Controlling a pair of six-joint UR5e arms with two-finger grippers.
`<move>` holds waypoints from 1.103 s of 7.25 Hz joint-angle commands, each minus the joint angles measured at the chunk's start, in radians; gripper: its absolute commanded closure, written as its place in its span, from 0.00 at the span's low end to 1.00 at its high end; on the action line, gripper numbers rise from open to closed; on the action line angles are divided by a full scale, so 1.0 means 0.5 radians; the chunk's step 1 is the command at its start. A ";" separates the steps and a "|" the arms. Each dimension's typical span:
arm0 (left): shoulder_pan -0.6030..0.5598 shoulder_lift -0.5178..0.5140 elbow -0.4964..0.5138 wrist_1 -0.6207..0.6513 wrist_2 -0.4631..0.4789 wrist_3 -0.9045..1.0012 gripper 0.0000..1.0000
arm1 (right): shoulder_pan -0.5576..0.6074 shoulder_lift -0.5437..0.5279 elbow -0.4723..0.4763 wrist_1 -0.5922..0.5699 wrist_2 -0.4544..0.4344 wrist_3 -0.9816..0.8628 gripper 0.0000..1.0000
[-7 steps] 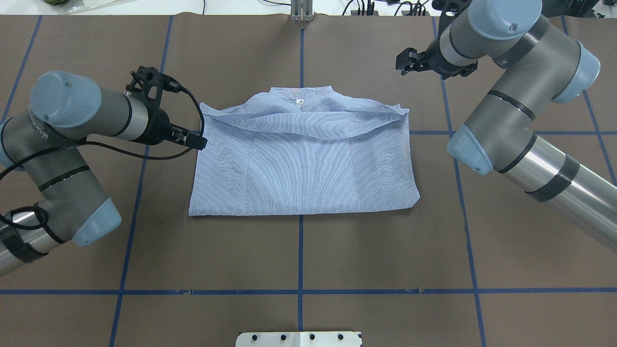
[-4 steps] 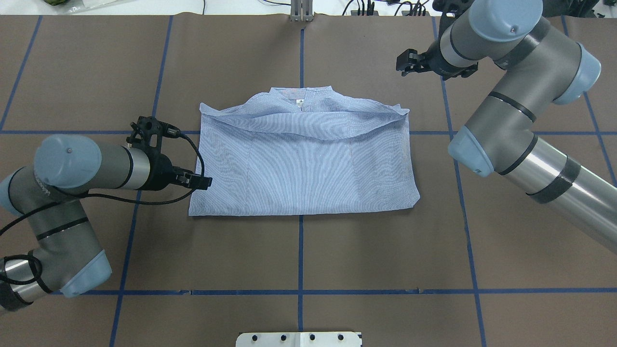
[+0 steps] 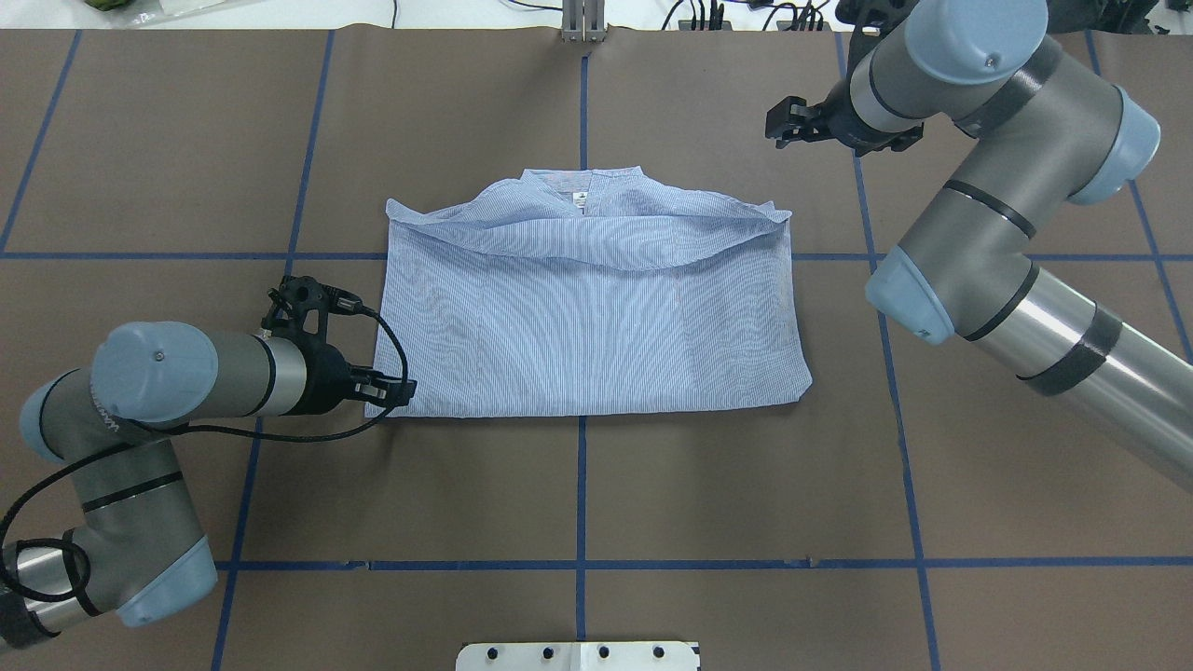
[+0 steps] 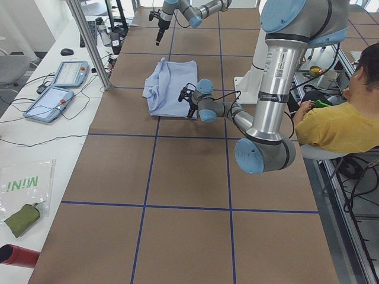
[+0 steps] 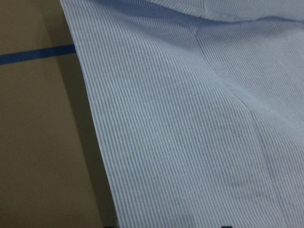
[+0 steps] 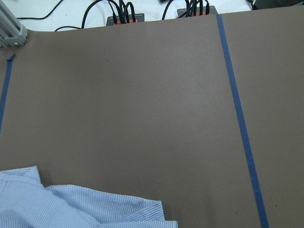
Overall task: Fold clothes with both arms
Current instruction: 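Lower the left gripper to the shirt's near edge while the right gripper rises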
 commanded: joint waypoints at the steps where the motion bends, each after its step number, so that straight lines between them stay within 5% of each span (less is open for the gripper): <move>1: 0.013 0.047 0.000 -0.001 0.025 0.001 0.37 | -0.007 -0.001 0.003 0.004 -0.004 0.017 0.01; 3: 0.022 0.047 -0.003 -0.001 0.025 -0.002 0.37 | -0.022 -0.001 0.003 0.007 -0.034 0.020 0.01; 4: 0.041 0.047 -0.003 -0.001 0.025 -0.002 0.45 | -0.022 -0.001 0.003 0.007 -0.035 0.020 0.01; 6: 0.059 0.047 -0.003 -0.001 0.025 -0.002 0.66 | -0.022 -0.001 0.003 0.004 -0.035 0.023 0.01; 8: 0.059 0.050 -0.015 -0.001 0.031 -0.002 1.00 | -0.025 -0.010 0.003 0.007 -0.035 0.020 0.01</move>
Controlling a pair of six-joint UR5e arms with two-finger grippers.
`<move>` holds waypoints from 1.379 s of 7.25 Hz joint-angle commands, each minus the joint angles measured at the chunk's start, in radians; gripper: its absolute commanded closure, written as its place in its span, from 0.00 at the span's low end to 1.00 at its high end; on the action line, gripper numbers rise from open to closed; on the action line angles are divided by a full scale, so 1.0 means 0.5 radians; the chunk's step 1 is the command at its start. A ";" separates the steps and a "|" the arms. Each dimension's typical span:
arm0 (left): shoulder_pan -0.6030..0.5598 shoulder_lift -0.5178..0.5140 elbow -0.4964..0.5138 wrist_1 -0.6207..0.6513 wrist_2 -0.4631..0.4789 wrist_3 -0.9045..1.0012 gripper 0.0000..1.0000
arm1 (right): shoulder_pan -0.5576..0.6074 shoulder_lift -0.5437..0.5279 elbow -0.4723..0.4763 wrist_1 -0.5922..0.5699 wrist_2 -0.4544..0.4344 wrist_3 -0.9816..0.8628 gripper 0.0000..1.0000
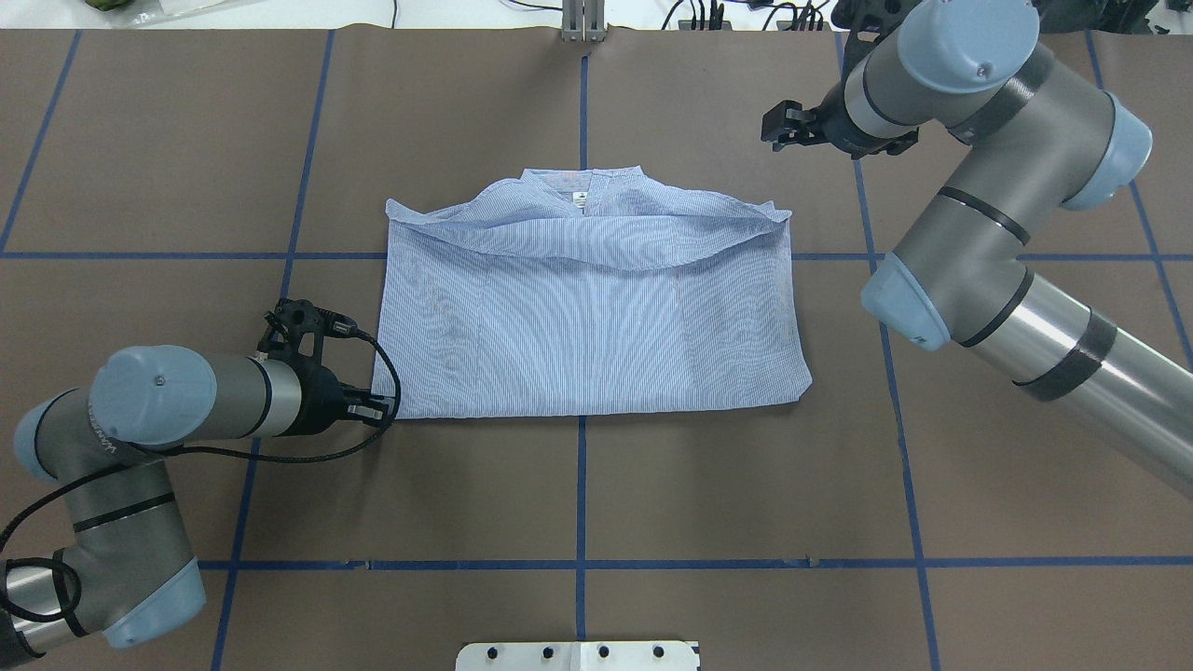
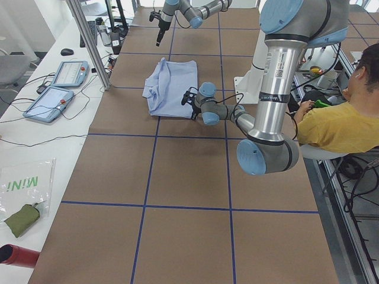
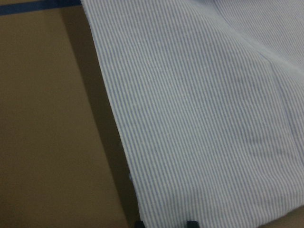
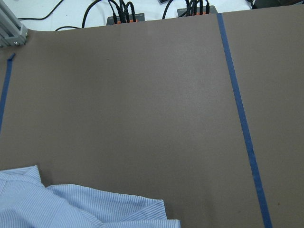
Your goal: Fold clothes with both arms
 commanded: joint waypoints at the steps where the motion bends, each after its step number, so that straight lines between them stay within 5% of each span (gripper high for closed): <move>1: 0.002 0.002 -0.020 0.000 0.062 0.003 1.00 | -0.001 -0.005 -0.003 0.001 0.000 -0.002 0.01; 4: -0.062 0.131 -0.127 0.015 0.069 0.186 1.00 | -0.013 -0.002 -0.003 0.001 0.000 0.001 0.01; 6: -0.328 0.107 0.007 0.021 0.069 0.566 1.00 | -0.056 0.013 0.012 0.004 0.000 0.055 0.01; 8: -0.637 -0.156 0.374 0.021 0.063 0.879 1.00 | -0.127 0.016 0.107 0.001 -0.043 0.157 0.00; 10: -0.813 -0.582 0.944 -0.003 0.066 0.936 1.00 | -0.228 0.037 0.138 0.001 -0.135 0.297 0.00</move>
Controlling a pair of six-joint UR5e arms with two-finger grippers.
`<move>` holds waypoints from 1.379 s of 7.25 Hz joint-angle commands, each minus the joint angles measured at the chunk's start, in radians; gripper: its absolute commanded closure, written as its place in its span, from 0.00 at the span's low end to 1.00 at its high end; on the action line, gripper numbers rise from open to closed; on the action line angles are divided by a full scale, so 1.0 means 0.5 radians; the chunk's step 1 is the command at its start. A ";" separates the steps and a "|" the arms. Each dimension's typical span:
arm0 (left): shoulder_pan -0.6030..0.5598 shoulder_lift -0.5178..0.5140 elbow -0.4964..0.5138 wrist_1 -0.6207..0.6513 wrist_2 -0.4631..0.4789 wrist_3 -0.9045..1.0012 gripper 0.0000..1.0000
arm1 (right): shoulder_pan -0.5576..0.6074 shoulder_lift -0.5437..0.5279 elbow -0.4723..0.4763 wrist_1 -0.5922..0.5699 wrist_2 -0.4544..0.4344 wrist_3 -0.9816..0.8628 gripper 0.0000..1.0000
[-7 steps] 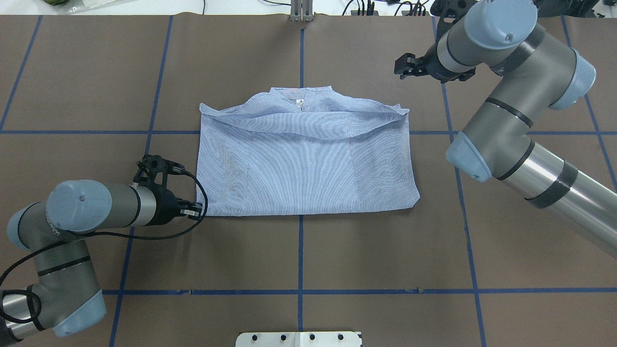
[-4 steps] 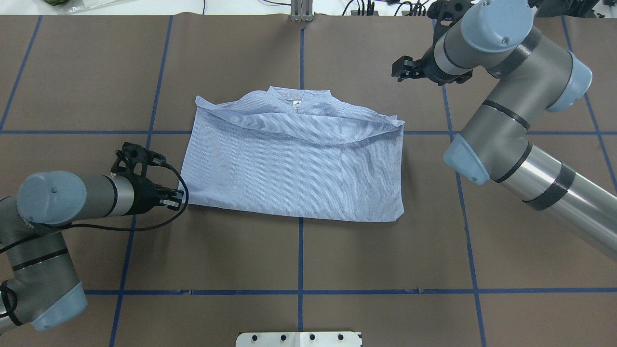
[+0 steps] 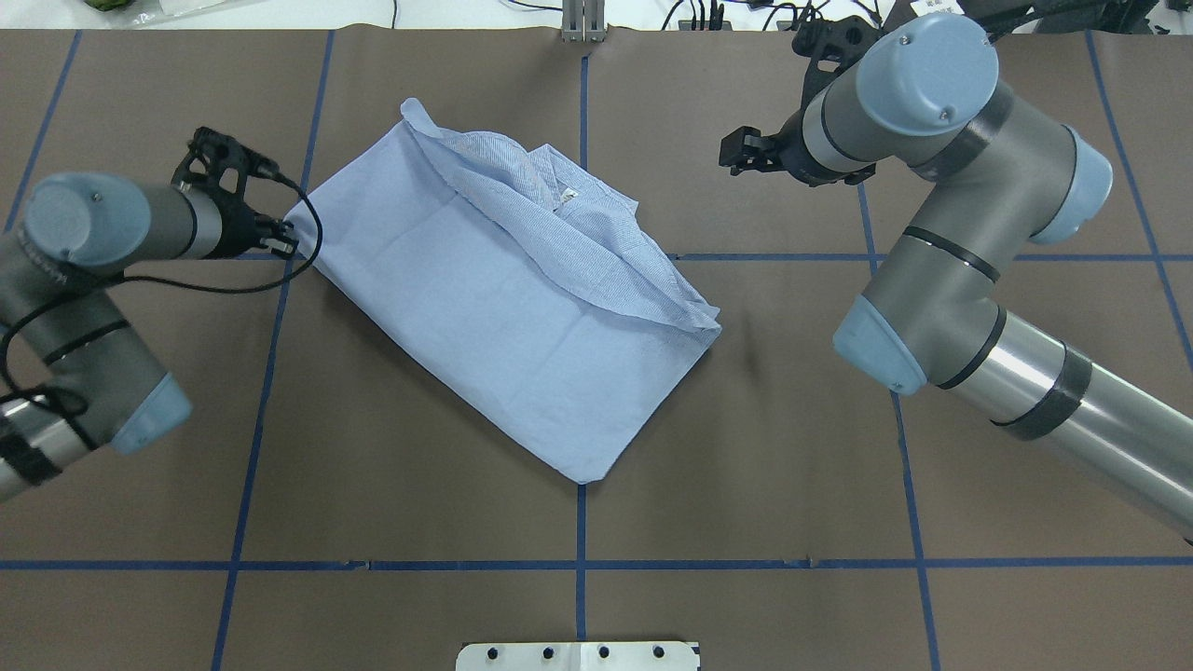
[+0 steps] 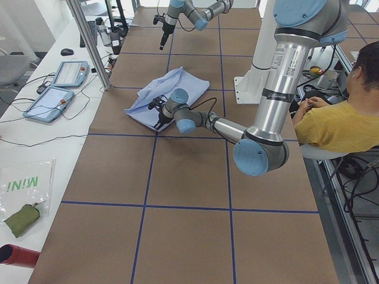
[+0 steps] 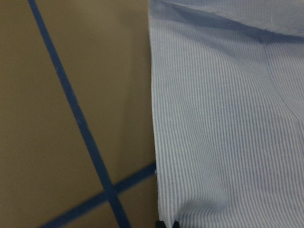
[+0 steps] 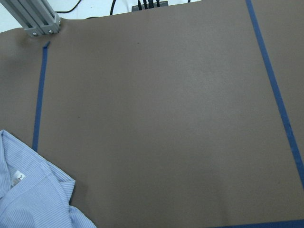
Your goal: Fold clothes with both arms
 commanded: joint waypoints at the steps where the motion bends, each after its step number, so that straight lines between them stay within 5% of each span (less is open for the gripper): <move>1: -0.158 -0.457 0.620 -0.050 0.114 0.047 1.00 | -0.121 0.014 0.049 0.000 -0.117 0.147 0.01; 3: -0.171 -0.813 1.039 -0.097 0.207 0.026 1.00 | -0.228 0.017 0.102 -0.004 -0.206 0.269 0.00; 4: -0.180 -0.811 1.038 -0.127 0.189 0.041 0.67 | -0.271 0.017 0.117 -0.010 -0.234 0.297 0.01; 5: -0.186 -0.748 0.986 -0.240 0.174 0.044 0.01 | -0.302 0.017 0.120 -0.019 -0.246 0.386 0.01; 7: -0.192 -0.558 0.747 -0.278 -0.110 0.044 0.00 | -0.412 0.050 0.099 -0.034 -0.381 0.457 0.00; 10: -0.192 -0.459 0.605 -0.278 -0.124 0.044 0.00 | -0.615 0.494 -0.133 -0.463 -0.678 0.402 0.01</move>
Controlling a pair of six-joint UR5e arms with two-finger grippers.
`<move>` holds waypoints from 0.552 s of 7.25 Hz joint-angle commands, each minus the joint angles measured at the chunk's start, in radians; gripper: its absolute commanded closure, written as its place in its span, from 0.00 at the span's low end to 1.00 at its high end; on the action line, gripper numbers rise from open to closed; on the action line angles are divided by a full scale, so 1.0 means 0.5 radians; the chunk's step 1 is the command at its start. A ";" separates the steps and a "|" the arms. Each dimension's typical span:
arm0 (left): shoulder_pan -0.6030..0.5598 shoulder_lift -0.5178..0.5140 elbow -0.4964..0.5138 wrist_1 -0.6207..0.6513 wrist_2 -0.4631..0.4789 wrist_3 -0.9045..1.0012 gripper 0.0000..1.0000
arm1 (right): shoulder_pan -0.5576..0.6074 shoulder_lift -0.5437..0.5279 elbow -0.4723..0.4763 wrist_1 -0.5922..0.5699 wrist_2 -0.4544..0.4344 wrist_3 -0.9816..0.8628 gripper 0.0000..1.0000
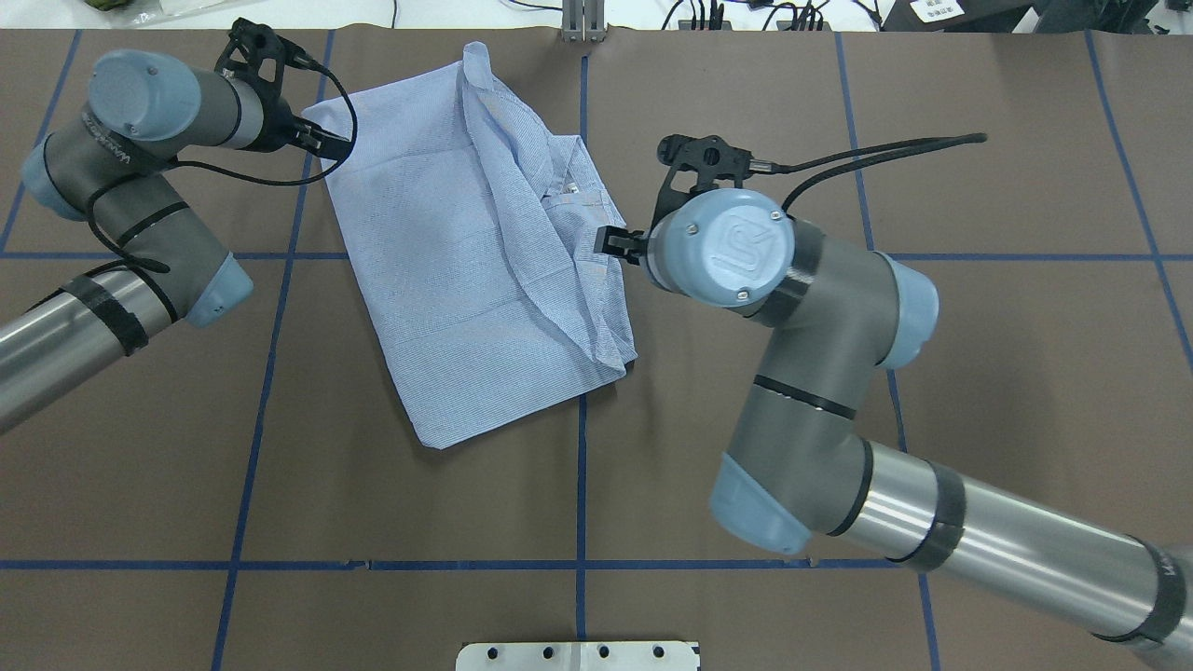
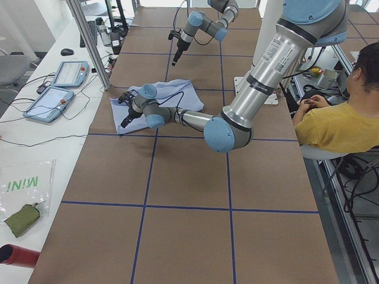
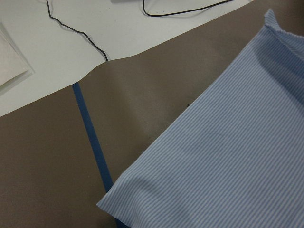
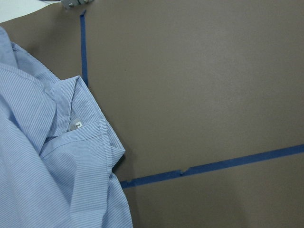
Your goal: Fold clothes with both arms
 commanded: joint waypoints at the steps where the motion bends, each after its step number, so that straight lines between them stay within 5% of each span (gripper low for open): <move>1: 0.000 0.022 -0.035 -0.001 -0.010 0.000 0.00 | -0.145 0.400 -0.429 -0.182 -0.298 -0.126 0.01; 2: -0.003 0.026 -0.044 -0.001 -0.010 0.000 0.00 | -0.194 0.517 -0.650 -0.182 -0.443 -0.230 0.01; 4: 0.000 0.038 -0.056 -0.001 -0.010 0.000 0.00 | -0.265 0.571 -0.760 -0.185 -0.573 -0.567 0.11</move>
